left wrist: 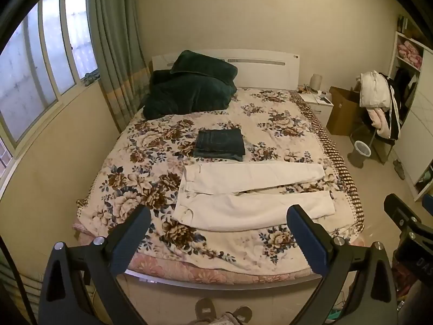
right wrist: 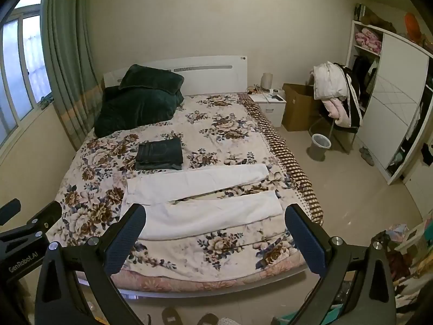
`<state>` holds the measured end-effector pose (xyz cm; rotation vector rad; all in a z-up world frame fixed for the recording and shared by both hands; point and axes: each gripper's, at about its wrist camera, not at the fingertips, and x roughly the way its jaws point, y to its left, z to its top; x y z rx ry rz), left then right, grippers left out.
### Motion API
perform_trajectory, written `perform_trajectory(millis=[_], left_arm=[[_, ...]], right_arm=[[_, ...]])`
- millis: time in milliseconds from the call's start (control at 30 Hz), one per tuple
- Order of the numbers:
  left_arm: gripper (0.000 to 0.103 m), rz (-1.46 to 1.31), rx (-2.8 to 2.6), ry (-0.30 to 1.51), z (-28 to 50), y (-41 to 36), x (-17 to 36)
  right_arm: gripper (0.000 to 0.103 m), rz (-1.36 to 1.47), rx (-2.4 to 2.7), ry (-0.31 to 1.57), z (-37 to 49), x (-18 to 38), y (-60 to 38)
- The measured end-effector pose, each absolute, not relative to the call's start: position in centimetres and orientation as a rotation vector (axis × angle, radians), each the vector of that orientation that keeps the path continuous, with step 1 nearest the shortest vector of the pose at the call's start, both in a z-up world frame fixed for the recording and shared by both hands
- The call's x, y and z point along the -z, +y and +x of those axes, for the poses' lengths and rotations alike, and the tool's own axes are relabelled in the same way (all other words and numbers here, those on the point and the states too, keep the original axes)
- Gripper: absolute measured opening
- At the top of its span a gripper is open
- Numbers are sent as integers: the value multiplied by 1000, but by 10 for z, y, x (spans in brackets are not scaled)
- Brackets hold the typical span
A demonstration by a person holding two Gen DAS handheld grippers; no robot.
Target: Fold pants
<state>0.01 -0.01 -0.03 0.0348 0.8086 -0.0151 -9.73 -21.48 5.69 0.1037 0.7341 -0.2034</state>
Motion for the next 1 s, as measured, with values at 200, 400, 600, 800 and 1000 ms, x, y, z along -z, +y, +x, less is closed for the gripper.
perform_trajectory(millis=[200,400,600,800,1000], left_arm=[[103,29,17,811,0,1,0],[103,30,13,801,1,0,1],[103,33,14,801,0,0,0],[103,34,16,809,-2,5,-8],[103,36,14,805,-1,3,-7]], right_arm=[[103,105,202,735,-98,-57,-215],[103,107,200,734,-98,-57,-215],[103,110,194,736,-97,-58,-214],[103,108,195,735,-100,-58,-217],[103,106,196,737,-100,-57,-216]])
